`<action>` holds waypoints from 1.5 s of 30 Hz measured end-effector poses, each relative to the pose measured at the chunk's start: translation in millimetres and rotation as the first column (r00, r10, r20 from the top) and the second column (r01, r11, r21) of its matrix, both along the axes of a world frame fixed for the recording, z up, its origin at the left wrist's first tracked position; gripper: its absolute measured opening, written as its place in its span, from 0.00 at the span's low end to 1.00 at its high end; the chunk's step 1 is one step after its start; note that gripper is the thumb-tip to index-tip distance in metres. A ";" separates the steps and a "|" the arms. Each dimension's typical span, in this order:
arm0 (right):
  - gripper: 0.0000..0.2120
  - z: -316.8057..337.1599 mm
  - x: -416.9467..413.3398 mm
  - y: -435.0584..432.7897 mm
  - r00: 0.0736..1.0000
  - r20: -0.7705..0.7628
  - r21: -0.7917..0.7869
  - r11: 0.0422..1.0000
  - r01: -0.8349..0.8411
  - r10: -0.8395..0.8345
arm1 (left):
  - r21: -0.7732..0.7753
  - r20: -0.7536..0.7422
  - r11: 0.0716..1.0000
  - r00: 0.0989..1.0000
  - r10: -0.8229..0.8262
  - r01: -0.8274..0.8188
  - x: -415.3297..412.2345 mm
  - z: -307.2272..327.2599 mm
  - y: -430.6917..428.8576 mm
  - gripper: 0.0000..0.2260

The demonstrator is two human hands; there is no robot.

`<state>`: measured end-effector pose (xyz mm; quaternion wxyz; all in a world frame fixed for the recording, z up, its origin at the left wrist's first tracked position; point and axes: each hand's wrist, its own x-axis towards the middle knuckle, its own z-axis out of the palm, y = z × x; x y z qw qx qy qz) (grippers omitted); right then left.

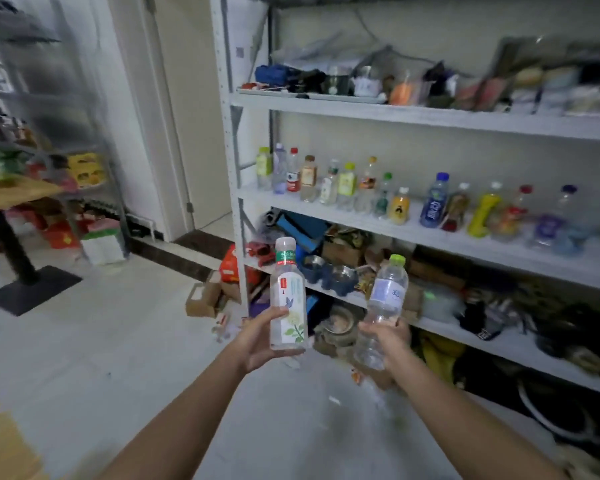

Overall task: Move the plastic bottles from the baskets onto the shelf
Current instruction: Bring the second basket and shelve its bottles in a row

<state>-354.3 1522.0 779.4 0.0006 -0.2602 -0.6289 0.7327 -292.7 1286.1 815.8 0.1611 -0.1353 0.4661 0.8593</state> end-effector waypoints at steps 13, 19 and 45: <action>0.29 -7.9 -4.9 126.0 0.865 -0.029 0.217 0.842 0.494 -0.501 | -0.022 -0.141 0.817 0.808 -0.573 0.576 -117.0 -9.5 105.4 0.49; 0.31 -20.9 13.1 182.5 0.805 -0.038 0.246 0.775 0.582 -0.592 | 0.022 -0.137 0.687 0.683 -0.718 0.727 -136.6 -17.3 192.3 0.40; 0.33 -25.2 -128.8 493.9 0.928 -0.127 0.511 0.779 0.364 -0.350 | -0.015 -0.152 0.740 0.730 -0.667 0.673 -309.7 -35.6 559.1 0.22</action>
